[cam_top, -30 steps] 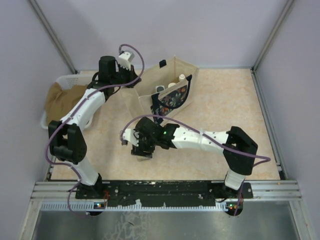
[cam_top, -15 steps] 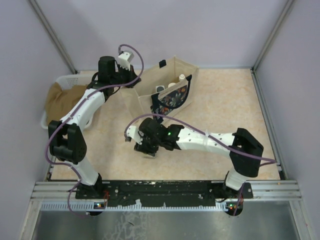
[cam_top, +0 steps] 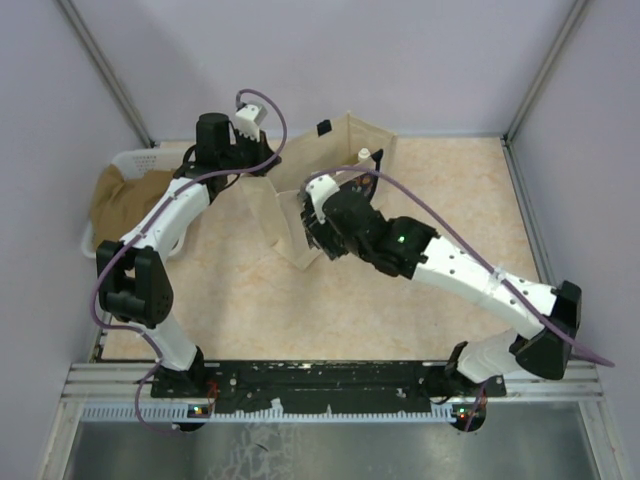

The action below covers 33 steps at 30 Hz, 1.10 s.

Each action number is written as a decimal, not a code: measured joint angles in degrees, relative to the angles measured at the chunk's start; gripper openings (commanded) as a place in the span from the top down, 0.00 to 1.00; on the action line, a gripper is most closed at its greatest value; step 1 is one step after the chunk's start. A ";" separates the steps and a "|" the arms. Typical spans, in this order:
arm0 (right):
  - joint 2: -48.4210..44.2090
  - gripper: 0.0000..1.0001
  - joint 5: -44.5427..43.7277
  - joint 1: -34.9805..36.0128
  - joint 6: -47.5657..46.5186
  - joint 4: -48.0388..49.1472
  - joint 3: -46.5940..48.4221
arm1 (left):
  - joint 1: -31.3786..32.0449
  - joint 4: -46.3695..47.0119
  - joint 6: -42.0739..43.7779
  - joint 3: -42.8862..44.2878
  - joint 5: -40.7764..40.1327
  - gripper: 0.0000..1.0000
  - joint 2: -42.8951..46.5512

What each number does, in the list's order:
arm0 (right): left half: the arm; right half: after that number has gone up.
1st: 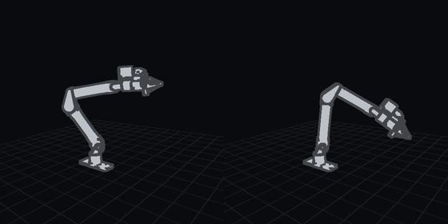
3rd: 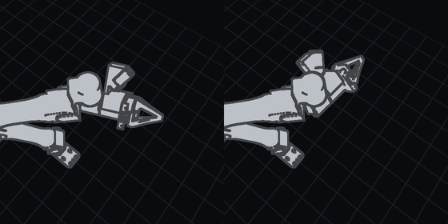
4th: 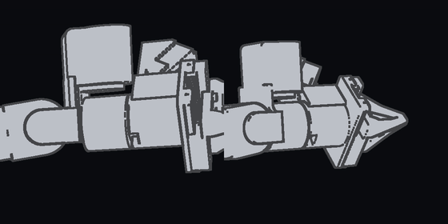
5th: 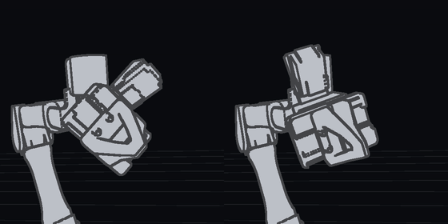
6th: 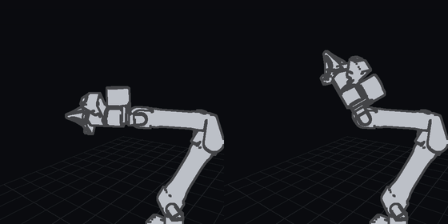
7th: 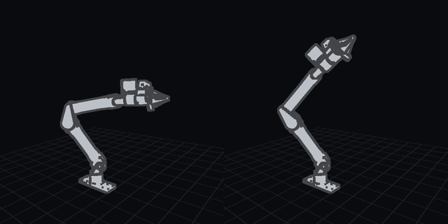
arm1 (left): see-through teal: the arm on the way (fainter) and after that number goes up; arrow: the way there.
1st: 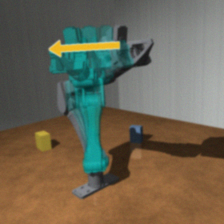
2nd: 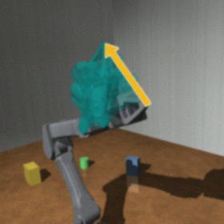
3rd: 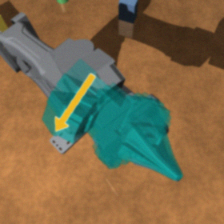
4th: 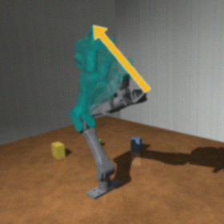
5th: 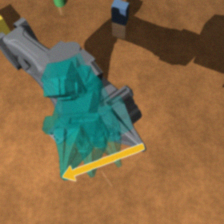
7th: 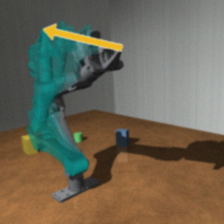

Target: Place the personal care products into the canvas bag

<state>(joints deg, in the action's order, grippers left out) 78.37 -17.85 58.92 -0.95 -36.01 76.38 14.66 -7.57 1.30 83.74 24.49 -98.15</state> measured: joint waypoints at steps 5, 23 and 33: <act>-0.66 1.00 -5.97 -2.97 1.62 -1.92 8.55 | -0.07 0.13 0.00 -0.11 0.00 1.00 0.00; 19.43 1.00 6.10 -20.24 -0.42 2.97 34.29 | -0.07 1.88 -0.90 -2.12 0.66 1.00 1.20; 25.18 1.00 13.64 -17.16 1.25 4.31 31.89 | -0.07 2.86 -1.46 -3.10 2.10 1.00 1.84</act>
<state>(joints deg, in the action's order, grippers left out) 103.55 -4.21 41.76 0.30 -31.70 108.27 14.59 -4.71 -0.16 80.64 26.59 -96.31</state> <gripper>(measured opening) 0.490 0.073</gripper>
